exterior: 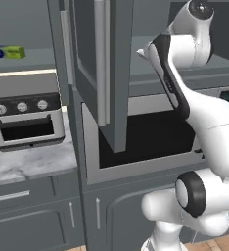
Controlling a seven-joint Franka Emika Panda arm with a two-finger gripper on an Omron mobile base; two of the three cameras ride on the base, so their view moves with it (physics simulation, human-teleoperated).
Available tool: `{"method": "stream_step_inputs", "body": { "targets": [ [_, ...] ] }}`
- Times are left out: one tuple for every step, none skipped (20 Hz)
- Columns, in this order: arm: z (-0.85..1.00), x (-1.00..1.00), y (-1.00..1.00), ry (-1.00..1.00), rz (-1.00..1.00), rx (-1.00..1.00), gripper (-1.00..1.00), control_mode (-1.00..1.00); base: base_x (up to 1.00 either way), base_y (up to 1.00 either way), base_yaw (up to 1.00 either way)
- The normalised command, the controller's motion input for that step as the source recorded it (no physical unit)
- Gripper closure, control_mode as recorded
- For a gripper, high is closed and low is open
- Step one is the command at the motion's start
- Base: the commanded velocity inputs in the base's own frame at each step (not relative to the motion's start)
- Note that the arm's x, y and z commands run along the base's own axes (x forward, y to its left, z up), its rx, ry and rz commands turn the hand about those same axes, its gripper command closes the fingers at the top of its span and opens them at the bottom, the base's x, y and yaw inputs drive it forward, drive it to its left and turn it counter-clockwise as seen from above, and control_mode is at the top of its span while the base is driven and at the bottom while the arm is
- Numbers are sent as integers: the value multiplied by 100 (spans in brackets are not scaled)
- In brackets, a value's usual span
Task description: Pick the bar and canned food from the counter and place them in the cabinets closest to them.
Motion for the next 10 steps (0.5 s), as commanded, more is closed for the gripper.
{"method": "stream_step_inputs", "body": {
  "targets": [
    [0,-100,0,0,0,0,-100,-100,0,0,0],
    [0,-100,-1,0,0,0,-100,-100,0,0,0],
    [0,-100,-3,0,0,0,-100,-100,0,0,0],
    [0,-100,-5,0,0,1,-100,-100,0,0,0],
    [0,-100,-6,0,0,3,-100,-100,0,0,0],
    [0,-100,-7,0,0,3,-100,-100,0,0,0],
    [0,-100,-8,0,0,4,-100,-100,0,0,0],
    [0,-100,-8,0,0,5,-100,-100,0,0,0],
    [0,-100,-8,0,0,5,-100,-100,0,0,0],
    [0,-100,-6,0,0,4,-100,-100,0,0,0]
  ]
}}
